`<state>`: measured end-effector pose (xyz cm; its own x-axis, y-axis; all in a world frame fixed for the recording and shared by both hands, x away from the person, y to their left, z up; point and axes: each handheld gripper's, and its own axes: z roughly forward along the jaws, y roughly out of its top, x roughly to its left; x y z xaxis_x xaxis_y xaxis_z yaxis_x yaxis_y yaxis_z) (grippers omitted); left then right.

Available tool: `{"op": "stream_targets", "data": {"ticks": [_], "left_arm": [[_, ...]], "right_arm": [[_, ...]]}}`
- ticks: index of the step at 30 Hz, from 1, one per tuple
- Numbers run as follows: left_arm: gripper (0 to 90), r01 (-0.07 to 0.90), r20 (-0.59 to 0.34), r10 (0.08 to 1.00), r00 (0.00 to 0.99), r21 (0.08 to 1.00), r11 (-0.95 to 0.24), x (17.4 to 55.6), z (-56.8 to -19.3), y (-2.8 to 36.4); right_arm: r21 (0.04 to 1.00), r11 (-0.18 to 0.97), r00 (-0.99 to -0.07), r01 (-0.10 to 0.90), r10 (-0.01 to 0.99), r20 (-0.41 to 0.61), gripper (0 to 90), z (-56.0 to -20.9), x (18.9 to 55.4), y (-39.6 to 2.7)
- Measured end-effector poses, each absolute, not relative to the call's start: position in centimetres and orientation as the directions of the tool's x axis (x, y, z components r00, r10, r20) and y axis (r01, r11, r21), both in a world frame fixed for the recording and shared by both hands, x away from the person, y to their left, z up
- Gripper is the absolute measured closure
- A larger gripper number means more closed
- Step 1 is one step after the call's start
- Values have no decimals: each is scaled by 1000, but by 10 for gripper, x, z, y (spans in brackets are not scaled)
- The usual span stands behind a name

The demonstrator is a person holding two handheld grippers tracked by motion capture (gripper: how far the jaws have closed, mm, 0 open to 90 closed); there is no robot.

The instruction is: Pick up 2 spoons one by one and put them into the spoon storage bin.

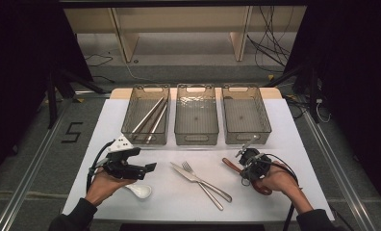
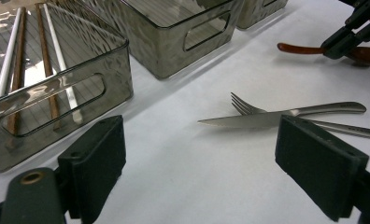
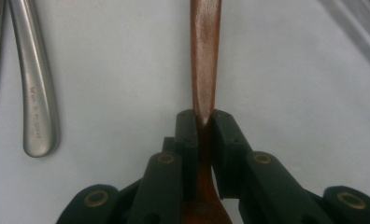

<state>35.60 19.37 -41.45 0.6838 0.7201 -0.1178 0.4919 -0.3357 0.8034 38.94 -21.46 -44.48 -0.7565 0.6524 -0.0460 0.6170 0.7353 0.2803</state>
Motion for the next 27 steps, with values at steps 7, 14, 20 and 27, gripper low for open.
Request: {"op": "stream_targets", "data": {"ticks": [7,14,20,27], "left_arm": [[158,479,-105,715,691,807,-344,354,-414,194],[158,467,-113,714,691,823,-322,352,-413,195],[158,460,-118,720,683,836,-299,350,-410,198],[157,465,-134,719,682,838,-285,348,-410,202]], "right_arm": [[364,693,-738,622,674,-22,824,-430,390,-224],[463,640,-716,613,698,-18,824,-410,394,-230],[504,626,-714,595,700,-25,823,-400,403,-222],[553,606,-710,572,703,-36,823,-387,416,-211]]}}
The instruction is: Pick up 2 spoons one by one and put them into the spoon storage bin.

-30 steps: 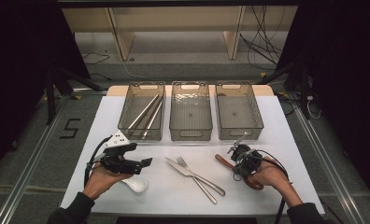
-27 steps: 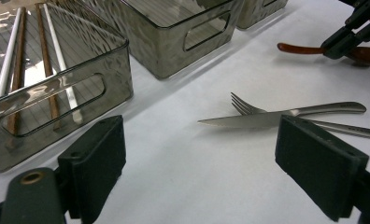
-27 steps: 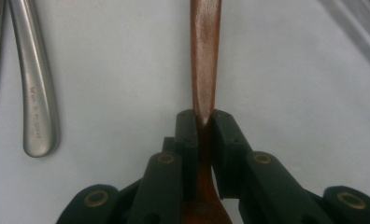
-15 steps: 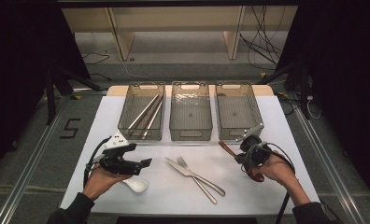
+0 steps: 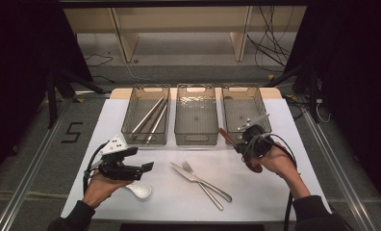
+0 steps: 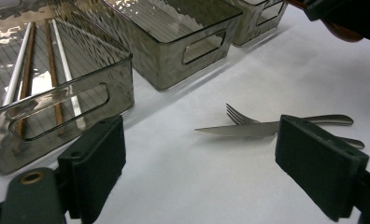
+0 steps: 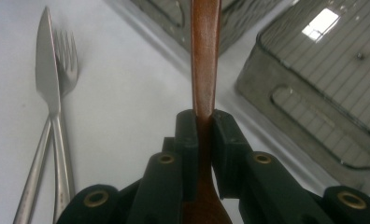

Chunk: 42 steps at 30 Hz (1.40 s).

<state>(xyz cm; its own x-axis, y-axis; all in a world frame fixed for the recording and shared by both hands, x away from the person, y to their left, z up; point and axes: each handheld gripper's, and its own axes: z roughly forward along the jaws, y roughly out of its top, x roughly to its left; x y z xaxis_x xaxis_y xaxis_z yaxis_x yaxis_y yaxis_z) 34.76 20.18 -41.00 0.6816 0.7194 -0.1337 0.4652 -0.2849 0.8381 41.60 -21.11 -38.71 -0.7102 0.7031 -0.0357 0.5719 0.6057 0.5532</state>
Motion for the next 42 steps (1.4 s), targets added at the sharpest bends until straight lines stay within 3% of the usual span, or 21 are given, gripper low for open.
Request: {"op": "stream_targets", "data": {"ticks": [42], "left_arm": [[156,472,-136,730,670,837,-277,342,-411,213]], "right_arm": [[631,563,-701,534,712,-41,821,-349,492,-124]]}}
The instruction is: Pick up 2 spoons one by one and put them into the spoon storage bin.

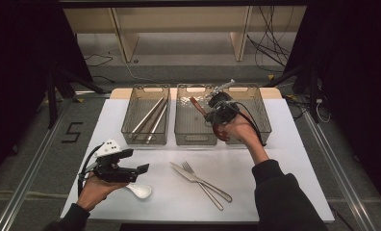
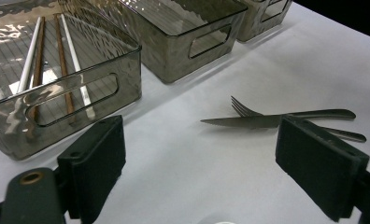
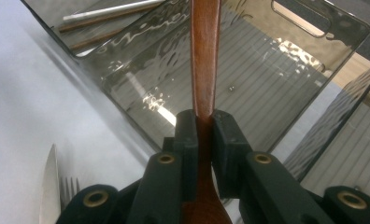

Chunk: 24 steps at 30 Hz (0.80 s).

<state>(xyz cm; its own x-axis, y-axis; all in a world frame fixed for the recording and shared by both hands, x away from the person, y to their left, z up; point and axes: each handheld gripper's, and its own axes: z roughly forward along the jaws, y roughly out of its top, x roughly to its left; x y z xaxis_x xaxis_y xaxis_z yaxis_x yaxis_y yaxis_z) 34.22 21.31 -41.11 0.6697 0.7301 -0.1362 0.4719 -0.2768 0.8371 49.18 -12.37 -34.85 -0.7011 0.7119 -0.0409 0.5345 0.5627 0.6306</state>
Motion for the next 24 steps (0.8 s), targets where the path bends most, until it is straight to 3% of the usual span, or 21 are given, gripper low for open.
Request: {"op": "stream_targets", "data": {"ticks": [24], "left_arm": [[155,474,-141,720,680,833,-285,342,-412,213]], "right_arm": [[640,511,-647,574,762,-28,820,-352,526,-104]]}}
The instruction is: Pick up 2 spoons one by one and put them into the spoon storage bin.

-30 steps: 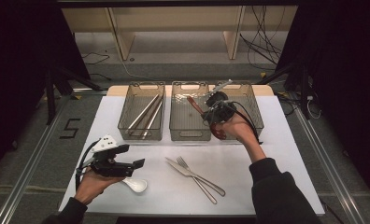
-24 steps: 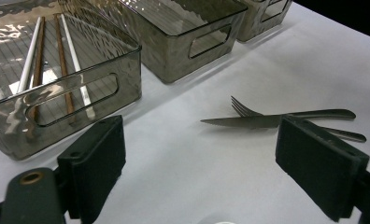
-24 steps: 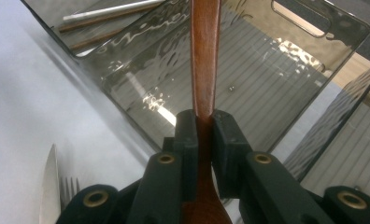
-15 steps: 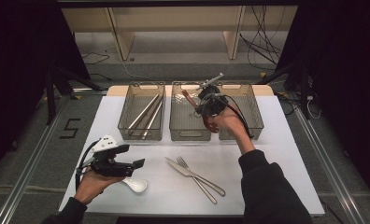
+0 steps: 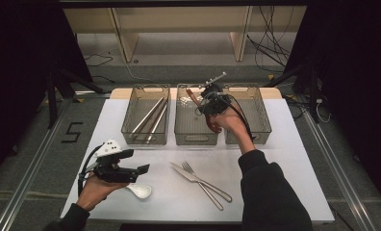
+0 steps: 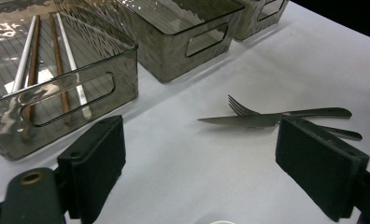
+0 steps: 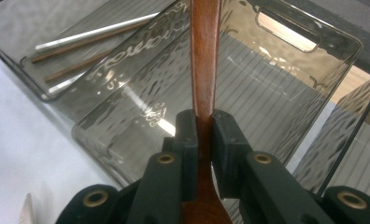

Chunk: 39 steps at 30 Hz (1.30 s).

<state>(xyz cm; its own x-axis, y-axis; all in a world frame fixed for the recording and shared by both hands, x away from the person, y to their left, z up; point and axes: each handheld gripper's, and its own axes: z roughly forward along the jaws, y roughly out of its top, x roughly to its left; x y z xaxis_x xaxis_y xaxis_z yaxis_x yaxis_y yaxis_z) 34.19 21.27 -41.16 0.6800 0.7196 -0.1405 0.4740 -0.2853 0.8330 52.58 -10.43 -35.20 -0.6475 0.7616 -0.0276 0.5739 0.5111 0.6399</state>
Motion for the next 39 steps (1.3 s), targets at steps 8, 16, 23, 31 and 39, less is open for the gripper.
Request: {"op": "stream_targets", "data": {"ticks": [8,16,23,31,39], "left_arm": [[155,475,-144,718,681,833,-284,342,-412,213],[155,474,-143,717,682,833,-285,342,-412,212],[155,476,-143,717,682,831,-288,342,-412,212],[156,475,-140,716,683,830,-291,342,-412,212],[155,475,-138,719,681,830,-292,342,-412,212]], "right_arm": [[633,496,-625,595,781,-24,820,-359,536,-102],[639,480,-607,601,794,-25,819,-361,540,-101],[636,477,-599,607,800,-28,819,-365,543,-101],[636,483,-602,602,797,-35,818,-367,545,-95],[626,477,-588,617,808,-36,813,-372,548,-93]]}}
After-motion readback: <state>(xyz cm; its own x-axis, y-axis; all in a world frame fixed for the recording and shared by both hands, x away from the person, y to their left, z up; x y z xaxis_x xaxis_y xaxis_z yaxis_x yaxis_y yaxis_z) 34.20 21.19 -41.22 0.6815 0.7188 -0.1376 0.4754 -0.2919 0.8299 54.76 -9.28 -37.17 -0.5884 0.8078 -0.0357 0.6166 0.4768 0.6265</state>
